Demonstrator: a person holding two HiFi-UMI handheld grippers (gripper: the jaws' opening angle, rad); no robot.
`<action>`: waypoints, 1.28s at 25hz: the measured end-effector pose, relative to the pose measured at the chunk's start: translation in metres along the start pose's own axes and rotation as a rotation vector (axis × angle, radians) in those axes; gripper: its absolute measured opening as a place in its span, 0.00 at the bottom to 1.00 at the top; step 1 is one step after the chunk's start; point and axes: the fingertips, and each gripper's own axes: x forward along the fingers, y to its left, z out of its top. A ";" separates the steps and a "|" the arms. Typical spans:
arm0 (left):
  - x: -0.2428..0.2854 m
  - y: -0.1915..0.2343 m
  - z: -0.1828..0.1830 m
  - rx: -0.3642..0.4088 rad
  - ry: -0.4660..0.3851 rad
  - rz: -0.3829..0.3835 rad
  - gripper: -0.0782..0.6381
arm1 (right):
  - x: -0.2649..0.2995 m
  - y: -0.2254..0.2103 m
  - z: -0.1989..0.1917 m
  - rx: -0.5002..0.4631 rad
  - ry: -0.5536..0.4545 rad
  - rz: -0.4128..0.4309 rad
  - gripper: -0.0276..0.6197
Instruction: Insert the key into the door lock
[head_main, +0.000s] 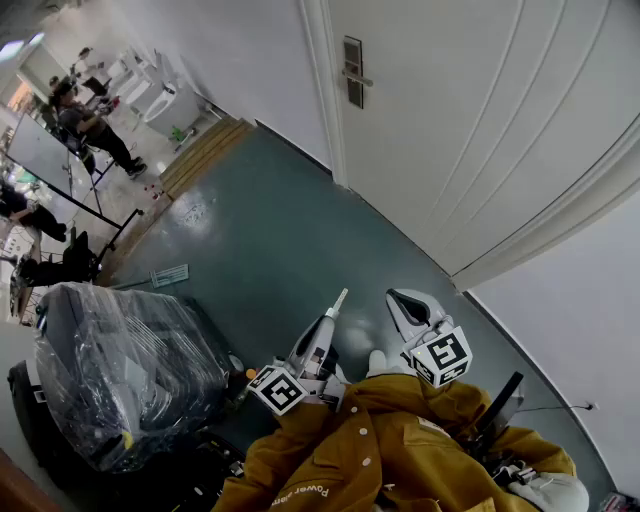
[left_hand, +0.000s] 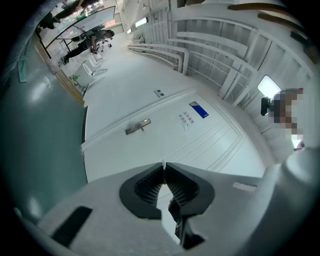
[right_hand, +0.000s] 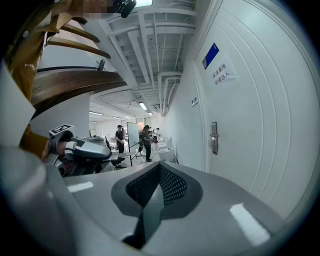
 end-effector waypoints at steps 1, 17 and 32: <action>0.001 -0.001 0.000 0.000 0.001 -0.003 0.14 | 0.001 0.000 0.001 -0.003 0.000 0.001 0.05; 0.010 0.005 -0.005 -0.026 0.006 0.001 0.14 | -0.003 -0.005 0.009 0.008 -0.033 0.015 0.05; 0.087 0.027 0.029 -0.042 -0.039 0.016 0.14 | 0.042 -0.076 0.016 0.031 -0.024 0.035 0.05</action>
